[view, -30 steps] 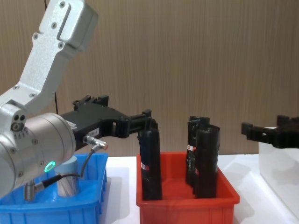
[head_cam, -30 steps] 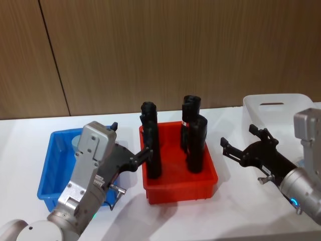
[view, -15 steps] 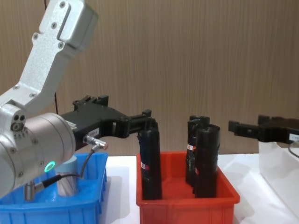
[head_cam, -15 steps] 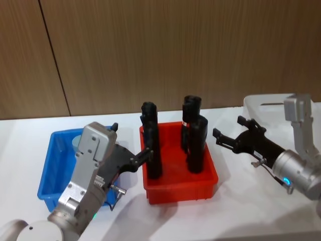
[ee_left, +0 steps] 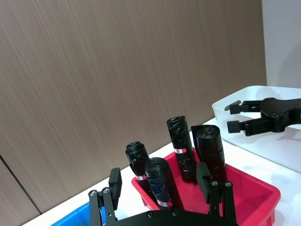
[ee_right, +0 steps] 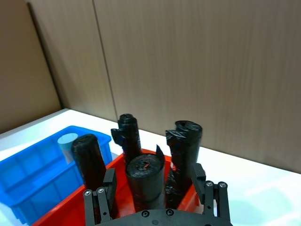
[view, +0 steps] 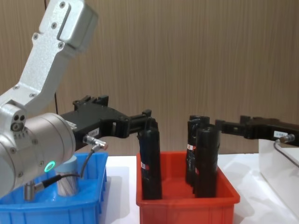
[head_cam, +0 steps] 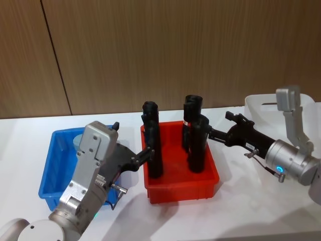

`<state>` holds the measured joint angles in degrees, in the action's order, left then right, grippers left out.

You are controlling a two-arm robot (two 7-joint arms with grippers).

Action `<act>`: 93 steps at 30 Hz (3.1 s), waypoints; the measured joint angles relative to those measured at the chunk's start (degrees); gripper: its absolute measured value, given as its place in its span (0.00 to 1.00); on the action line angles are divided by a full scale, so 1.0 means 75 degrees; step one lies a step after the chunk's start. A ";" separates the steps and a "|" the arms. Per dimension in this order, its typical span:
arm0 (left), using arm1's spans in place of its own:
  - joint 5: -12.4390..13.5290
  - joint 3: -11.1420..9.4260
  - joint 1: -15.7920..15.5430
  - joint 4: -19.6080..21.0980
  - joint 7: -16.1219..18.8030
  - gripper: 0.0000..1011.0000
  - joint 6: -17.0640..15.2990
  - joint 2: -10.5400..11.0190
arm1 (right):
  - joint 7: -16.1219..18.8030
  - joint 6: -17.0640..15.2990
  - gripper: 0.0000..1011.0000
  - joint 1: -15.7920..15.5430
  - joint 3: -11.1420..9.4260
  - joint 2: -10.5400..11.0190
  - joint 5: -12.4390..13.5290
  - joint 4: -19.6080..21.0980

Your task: Pick the cotton swabs from the blue box and place them into the white box.

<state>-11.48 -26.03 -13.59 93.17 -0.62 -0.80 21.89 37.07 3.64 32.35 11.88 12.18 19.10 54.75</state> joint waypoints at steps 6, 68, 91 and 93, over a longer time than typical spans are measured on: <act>0.0000 0.0000 0.0000 0.0000 0.0000 0.99 0.0000 0.0000 | 0.0541 0.0170 0.99 0.0399 0.0065 -0.0107 0.0020 -0.0652; 0.0000 0.0000 0.0000 0.0001 0.0000 0.99 0.0001 0.0000 | 0.1523 0.1367 0.99 0.1969 0.0486 -0.0561 -0.0258 -0.3244; 0.0000 0.0000 0.0000 0.0000 0.0000 0.99 0.0000 0.0001 | 0.1413 0.1913 0.99 0.2687 0.0669 -0.0785 -0.0693 -0.4750; 0.0000 0.0000 0.0000 0.0001 0.0000 0.99 0.0001 0.0001 | 0.1411 0.1941 0.99 0.2720 0.0671 -0.0796 -0.0710 -0.4820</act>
<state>-11.48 -26.03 -13.59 93.18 -0.62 -0.79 21.90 47.65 18.20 52.75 16.91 6.21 13.77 18.59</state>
